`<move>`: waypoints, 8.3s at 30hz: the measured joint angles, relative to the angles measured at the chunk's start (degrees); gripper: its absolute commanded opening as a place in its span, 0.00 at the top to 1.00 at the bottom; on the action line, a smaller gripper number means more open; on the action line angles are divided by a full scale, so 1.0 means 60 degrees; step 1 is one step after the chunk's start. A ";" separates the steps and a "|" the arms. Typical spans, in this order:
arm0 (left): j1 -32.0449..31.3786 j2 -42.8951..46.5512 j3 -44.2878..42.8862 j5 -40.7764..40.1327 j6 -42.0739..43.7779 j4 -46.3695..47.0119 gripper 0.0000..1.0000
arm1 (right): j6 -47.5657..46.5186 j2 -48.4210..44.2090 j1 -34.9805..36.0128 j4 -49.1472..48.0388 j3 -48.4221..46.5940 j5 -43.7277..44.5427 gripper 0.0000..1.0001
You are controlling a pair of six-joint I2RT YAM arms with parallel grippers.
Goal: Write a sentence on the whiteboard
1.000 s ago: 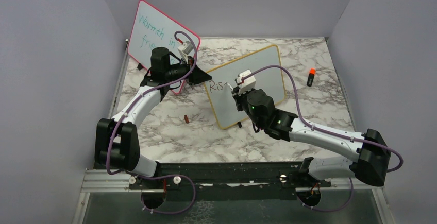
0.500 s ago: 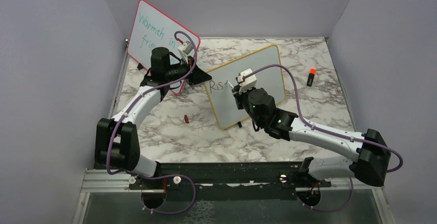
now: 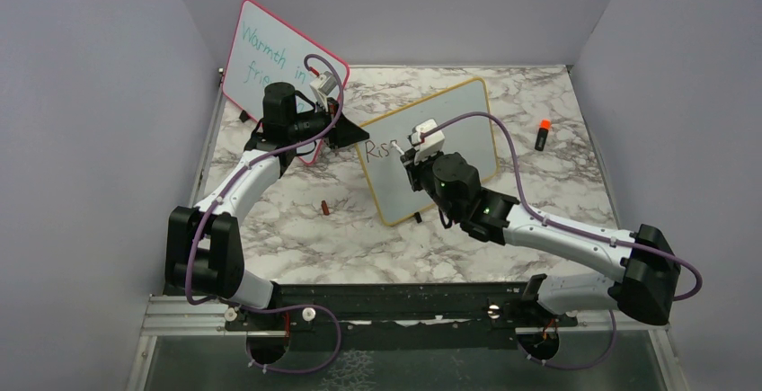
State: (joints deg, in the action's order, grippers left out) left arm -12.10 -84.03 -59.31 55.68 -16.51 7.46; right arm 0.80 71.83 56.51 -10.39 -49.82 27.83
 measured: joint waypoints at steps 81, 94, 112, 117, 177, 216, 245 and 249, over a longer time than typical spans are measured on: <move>0.0000 -0.0004 0.0000 0.0007 0.0004 0.0004 1.00 | 0.0124 -0.0561 -0.0375 0.0583 0.0514 0.0342 0.99; -0.0004 -0.0004 -0.0007 0.0007 0.0018 -0.0022 1.00 | 0.0131 -0.1614 -0.0375 0.1100 0.0514 0.0284 0.99; -0.0004 -0.0033 -0.0127 0.0007 0.0189 -0.0280 1.00 | -0.0401 -0.2069 -0.1432 0.1035 0.0834 0.0215 1.00; -0.0004 -0.0047 -0.0160 0.0007 0.0215 -0.0339 1.00 | -0.0484 -0.2076 -0.1563 0.0900 0.0871 -0.0087 0.99; -0.0004 -0.0073 -0.0171 0.0000 0.0226 -0.0346 1.00 | -0.0892 -0.1056 -0.1876 -0.0222 0.0973 -0.1399 0.99; -0.0004 -0.0076 -0.0240 0.0004 0.0324 -0.0499 1.00 | -0.0896 -0.1443 -0.2029 0.0463 0.0976 -0.1115 0.99; -0.0004 -0.0087 -0.0295 0.0000 0.0386 -0.0616 1.00 | -0.0812 -0.1271 -0.2237 0.0273 0.0976 -0.1341 0.99; -0.0004 -0.0087 -0.0295 0.0004 0.0390 -0.0616 1.00 | -0.0732 -0.1337 -0.2233 0.0532 0.0976 -0.1413 0.99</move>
State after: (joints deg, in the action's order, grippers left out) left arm -12.12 -84.55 -61.08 55.70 -14.17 3.77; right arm -3.60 63.81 43.11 -7.20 -43.97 19.35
